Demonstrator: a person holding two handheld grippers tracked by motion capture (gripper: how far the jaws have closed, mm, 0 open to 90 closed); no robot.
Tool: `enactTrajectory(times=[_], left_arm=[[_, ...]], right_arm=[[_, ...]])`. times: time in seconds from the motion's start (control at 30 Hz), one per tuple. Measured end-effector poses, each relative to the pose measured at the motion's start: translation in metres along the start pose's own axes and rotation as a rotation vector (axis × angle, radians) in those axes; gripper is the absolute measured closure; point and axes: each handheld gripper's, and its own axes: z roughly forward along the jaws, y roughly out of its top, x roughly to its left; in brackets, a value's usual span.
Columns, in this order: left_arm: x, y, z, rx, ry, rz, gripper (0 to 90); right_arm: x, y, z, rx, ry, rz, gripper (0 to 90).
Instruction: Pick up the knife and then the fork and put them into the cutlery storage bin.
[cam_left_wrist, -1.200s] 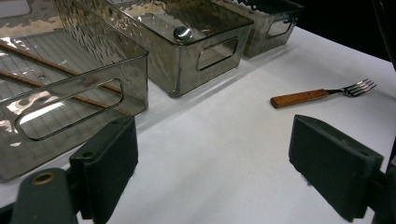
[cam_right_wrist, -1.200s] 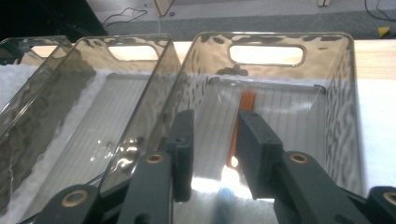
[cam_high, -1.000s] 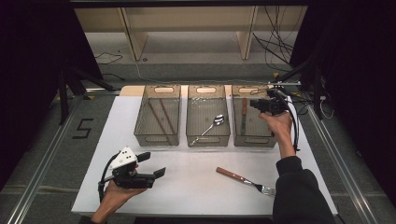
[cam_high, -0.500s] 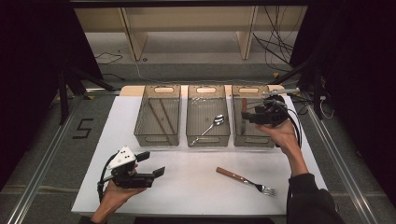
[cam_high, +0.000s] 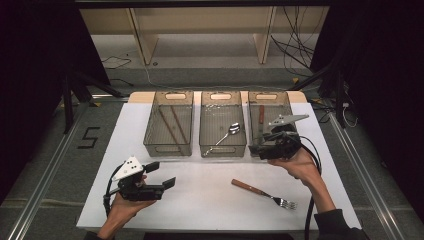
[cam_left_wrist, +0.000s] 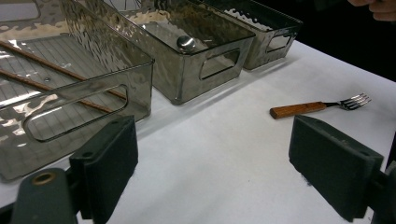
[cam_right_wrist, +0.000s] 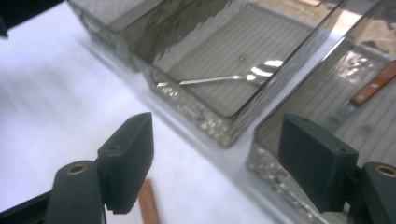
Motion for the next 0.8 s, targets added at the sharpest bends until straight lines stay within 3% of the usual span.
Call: enactTrajectory(times=[0.3, 0.63, 0.8], left_arm=[[0.000, 0.000, 0.000, -0.001, -0.002, -0.001, 15.1], [-0.001, 0.000, 0.001, -0.001, -0.004, 0.002, 15.1], [-0.001, 0.000, 0.001, 0.000, -0.006, 0.003, 15.1]], right_arm=[[0.018, -0.016, 0.001, 0.056, 0.023, -0.052, 25.3], [0.031, -0.033, 0.006, 0.134, 0.054, -0.079, 21.3], [0.037, -0.042, 0.015, 0.217, 0.048, -0.128, 22.7]])
